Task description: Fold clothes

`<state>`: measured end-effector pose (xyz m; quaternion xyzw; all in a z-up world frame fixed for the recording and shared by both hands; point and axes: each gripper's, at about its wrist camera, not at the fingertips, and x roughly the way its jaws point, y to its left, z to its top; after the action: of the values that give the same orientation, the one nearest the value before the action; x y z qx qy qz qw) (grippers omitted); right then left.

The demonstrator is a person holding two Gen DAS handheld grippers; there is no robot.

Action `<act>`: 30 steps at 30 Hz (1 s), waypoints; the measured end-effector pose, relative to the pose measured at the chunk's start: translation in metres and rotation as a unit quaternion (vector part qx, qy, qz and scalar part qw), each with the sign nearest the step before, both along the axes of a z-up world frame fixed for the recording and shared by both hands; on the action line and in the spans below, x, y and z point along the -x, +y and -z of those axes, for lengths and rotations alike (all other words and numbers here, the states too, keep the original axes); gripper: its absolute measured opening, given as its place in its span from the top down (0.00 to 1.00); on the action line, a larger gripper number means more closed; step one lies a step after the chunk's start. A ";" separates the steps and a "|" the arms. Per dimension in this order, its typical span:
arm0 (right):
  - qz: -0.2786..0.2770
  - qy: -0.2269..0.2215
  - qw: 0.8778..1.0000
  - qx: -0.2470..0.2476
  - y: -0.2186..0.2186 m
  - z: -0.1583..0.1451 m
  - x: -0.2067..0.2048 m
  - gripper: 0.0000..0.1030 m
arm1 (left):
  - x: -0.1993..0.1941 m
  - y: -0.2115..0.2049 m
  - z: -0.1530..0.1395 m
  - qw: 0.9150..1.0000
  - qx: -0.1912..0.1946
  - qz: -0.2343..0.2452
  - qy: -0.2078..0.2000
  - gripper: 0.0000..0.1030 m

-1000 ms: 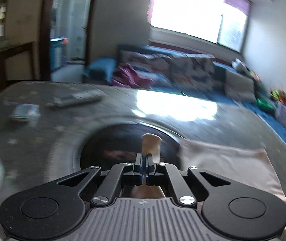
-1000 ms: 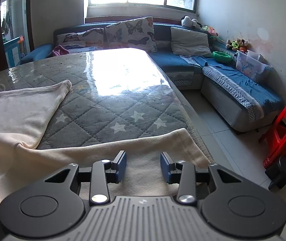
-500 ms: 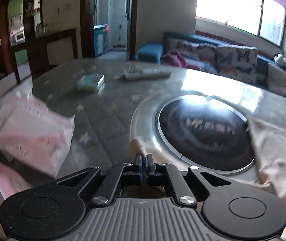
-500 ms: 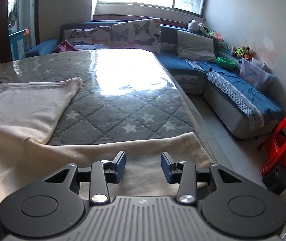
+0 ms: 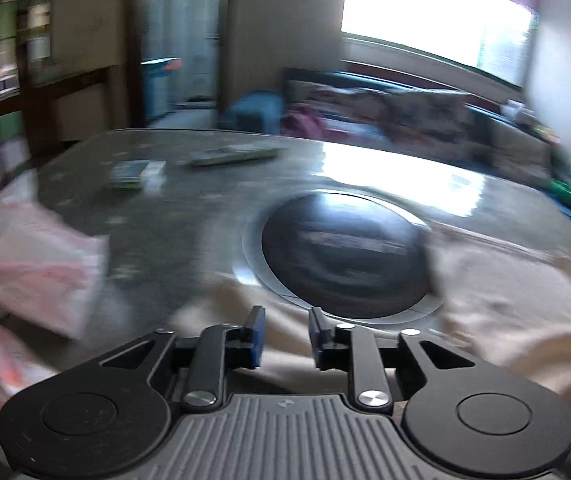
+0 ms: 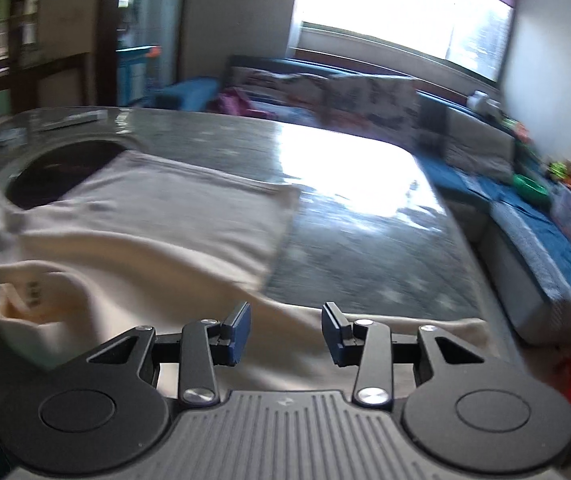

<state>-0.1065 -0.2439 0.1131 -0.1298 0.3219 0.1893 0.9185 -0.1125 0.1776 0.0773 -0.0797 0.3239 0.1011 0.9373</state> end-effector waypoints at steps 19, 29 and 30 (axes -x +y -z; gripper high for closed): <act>-0.175 0.039 0.984 -0.016 0.085 0.006 0.044 0.76 | -0.005 -0.156 0.018 0.952 -0.003 0.304 0.022 0.70; -0.186 0.056 0.981 -0.003 0.087 0.017 0.051 0.95 | 0.002 -0.149 0.032 0.947 0.000 0.320 0.035 0.90; -0.187 0.054 0.981 -0.005 0.085 0.016 0.054 0.95 | 0.004 -0.147 0.031 0.947 0.003 0.319 0.031 0.91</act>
<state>-0.1608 -0.1585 0.0974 -0.1729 0.3400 0.3662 0.8488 -0.1167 0.0308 0.0466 0.0281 0.3619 -0.2019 0.9097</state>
